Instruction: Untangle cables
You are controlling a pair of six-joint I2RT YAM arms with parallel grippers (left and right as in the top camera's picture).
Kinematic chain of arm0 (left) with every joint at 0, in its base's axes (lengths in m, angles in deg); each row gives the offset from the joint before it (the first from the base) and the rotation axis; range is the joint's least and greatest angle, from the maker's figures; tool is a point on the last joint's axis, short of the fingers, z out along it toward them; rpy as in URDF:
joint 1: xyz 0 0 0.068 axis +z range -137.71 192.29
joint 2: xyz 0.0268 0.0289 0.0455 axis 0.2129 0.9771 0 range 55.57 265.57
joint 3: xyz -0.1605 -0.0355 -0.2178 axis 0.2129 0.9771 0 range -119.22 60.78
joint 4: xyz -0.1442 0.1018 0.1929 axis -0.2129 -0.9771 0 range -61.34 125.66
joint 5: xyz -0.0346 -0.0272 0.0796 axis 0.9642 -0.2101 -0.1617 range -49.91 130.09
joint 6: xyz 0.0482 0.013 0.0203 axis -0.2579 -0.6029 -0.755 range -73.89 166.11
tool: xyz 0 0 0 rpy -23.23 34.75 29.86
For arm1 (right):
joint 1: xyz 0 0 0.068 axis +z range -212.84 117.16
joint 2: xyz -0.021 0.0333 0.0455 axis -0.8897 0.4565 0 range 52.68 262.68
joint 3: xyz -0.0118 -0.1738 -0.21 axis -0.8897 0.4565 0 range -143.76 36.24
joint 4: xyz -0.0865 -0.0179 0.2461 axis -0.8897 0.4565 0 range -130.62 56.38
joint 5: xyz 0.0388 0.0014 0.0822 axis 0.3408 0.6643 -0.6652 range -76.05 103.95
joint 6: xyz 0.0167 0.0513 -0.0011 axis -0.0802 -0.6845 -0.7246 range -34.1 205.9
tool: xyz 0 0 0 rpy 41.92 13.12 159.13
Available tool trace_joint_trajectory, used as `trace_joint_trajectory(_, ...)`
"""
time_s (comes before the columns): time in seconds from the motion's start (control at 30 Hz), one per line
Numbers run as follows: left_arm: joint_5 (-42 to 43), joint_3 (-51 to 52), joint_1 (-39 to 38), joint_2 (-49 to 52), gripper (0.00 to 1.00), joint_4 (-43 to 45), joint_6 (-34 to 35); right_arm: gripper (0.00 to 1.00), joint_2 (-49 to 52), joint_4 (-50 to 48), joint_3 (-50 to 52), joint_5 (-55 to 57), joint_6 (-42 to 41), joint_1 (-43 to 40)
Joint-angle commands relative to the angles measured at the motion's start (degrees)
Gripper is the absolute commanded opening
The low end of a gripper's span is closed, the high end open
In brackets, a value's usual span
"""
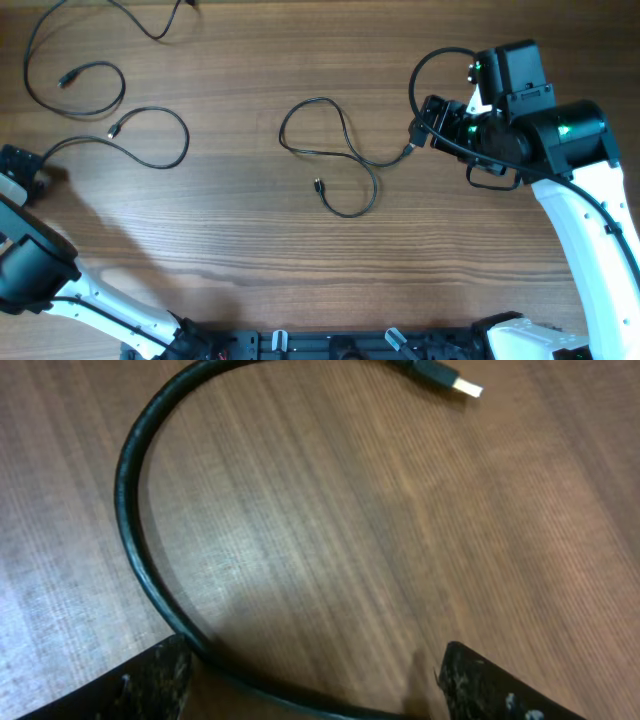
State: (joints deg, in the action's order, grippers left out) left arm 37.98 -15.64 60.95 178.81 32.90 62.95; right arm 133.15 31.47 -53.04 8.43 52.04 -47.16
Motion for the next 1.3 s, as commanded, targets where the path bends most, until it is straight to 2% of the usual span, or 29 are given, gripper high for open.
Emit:
trace_joint_trajectory(0.0, 4.26, -0.09, -0.72, 2.45, 0.82, 0.94, 0.04, 1.0, 0.44, 0.7, 0.37, -1.05, -0.79, -0.15)
trace_joint_trajectory(0.13, 8.13, -0.09, -0.72, 2.45, 0.83, 2.69, -0.42, 1.0, 0.44, 0.9, 0.37, -1.07, -0.81, -0.15)
trace_joint_trajectory(0.17, 10.58, -0.09, -0.72, 2.45, 0.89, 3.28, -3.06, 1.0, 0.44, 1.09, 0.37, -1.07, -0.79, -0.15)
trace_joint_trajectory(0.2, 11.04, -0.09, -0.76, 2.45, 0.99, 3.21, -5.01, 1.0, 0.44, 1.27, 0.37, -1.05, -0.83, -0.15)
trace_joint_trajectory(0.4, 9.35, -0.09, 0.35, 0.02, 1.0, 0.02, -5.66, 1.0, 0.44, 1.25, 0.37, -1.01, -0.81, -0.17)
trace_joint_trajectory(0.57, 12.81, -0.09, 0.7, -9.09, 1.0, -1.51, 5.51, 1.0, -1.05, -0.11, 0.35, -0.68, -0.7, -0.17)
trace_joint_trajectory(0.63, 20.96, -0.09, -0.52, -14.99, 1.0, -2.34, 11.91, 1.0, -2.82, -0.22, 0.35, 0.68, -0.59, -0.17)
trace_joint_trajectory(0.7, 27.78, -0.09, -3.1, -18.86, 1.0, -3.08, 14.1, 1.0, -4.17, 0.07, 0.35, 1.18, -0.59, -0.17)
trace_joint_trajectory(0.73, 30.23, -0.09, -5.44, -20.85, 1.0, -4.63, 14.1, 1.0, -4.61, 0.24, 0.35, 1.18, -0.59, -0.17)
trace_joint_trajectory(0.83, 30.38, -0.09, -17.03, -25.18, 1.0, -15.41, 13.57, 0.99, -4.79, 1.09, 0.37, 1.14, -0.63, -0.17)
trace_joint_trajectory(0.9, 30.38, -0.09, -27.91, -25.53, 1.0, -23.47, 13.57, 1.0, -4.79, 2.25, 0.37, 1.14, -0.57, -0.17)
trace_joint_trajectory(1.03, 29.16, -0.09, -46.21, -22.86, 1.0, -29.73, 9.7, 1.0, -4.79, 4.55, 0.37, 1.14, 1.92, -0.17)
trace_joint_trajectory(1.07, 25.79, -0.09, -51.84, -21.27, 1.0, -30.42, 7.39, 1.0, -4.79, 5.01, 0.37, 1.14, 2.4, -0.17)
trace_joint_trajectory(1.17, 13.53, -0.09, -62.18, -16.96, 1.0, -34.38, 12.74, 1.0, -4.79, 5.6, 0.37, 1.14, 2.47, -0.17)
trace_joint_trajectory(1.27, 10.78, -0.09, -66.25, -13.14, 1.0, -34.97, 18.93, 1.0, -4.74, 5.55, 0.37, 1.11, 2.84, -0.17)
